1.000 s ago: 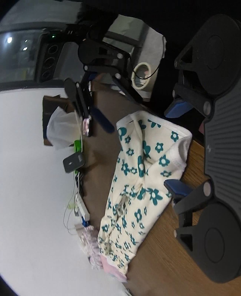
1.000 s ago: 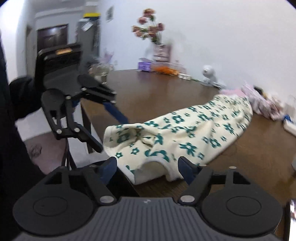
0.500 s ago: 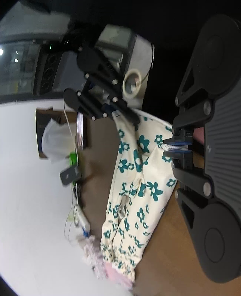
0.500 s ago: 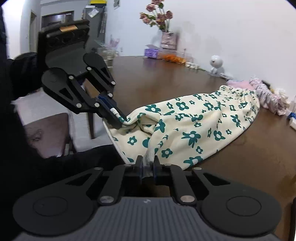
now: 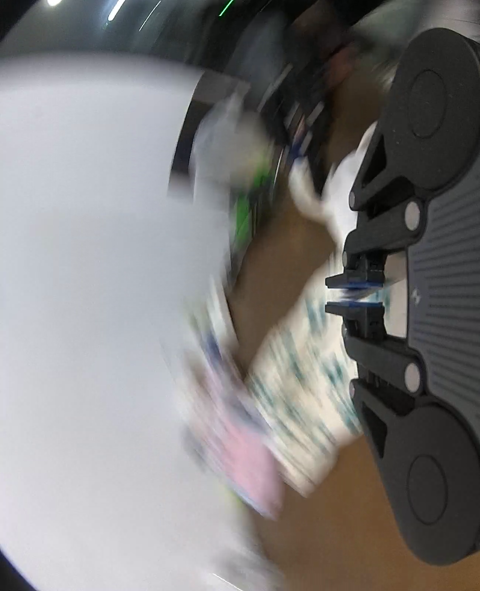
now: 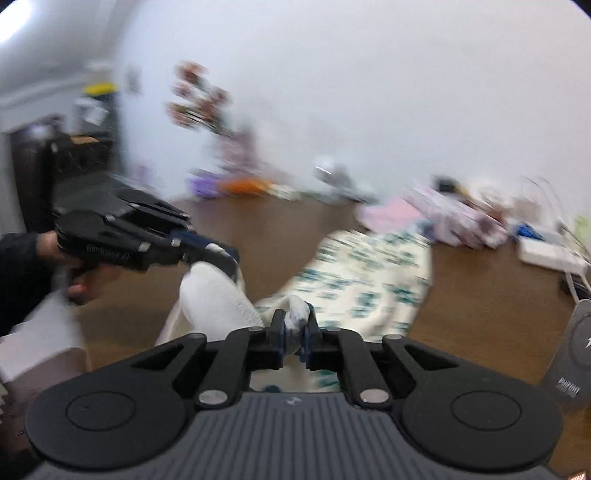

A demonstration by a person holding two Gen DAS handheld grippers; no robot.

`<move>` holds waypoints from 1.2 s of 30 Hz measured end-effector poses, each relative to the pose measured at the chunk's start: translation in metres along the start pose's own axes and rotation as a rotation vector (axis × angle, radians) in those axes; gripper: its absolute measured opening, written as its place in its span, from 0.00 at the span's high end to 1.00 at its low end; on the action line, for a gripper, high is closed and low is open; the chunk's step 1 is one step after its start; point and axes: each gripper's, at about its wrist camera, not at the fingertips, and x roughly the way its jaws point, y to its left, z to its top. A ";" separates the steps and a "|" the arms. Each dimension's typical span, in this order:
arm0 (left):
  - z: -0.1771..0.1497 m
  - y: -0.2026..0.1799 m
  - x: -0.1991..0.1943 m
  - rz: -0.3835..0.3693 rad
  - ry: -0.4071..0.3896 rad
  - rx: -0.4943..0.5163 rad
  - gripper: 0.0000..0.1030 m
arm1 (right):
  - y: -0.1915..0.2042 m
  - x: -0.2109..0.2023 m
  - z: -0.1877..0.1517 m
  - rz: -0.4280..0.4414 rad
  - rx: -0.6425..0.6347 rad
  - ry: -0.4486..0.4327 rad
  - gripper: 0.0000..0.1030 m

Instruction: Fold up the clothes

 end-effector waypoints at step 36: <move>-0.123 -0.068 -0.095 0.021 0.150 -0.257 0.61 | 0.069 -0.087 -0.111 0.066 0.254 0.079 0.55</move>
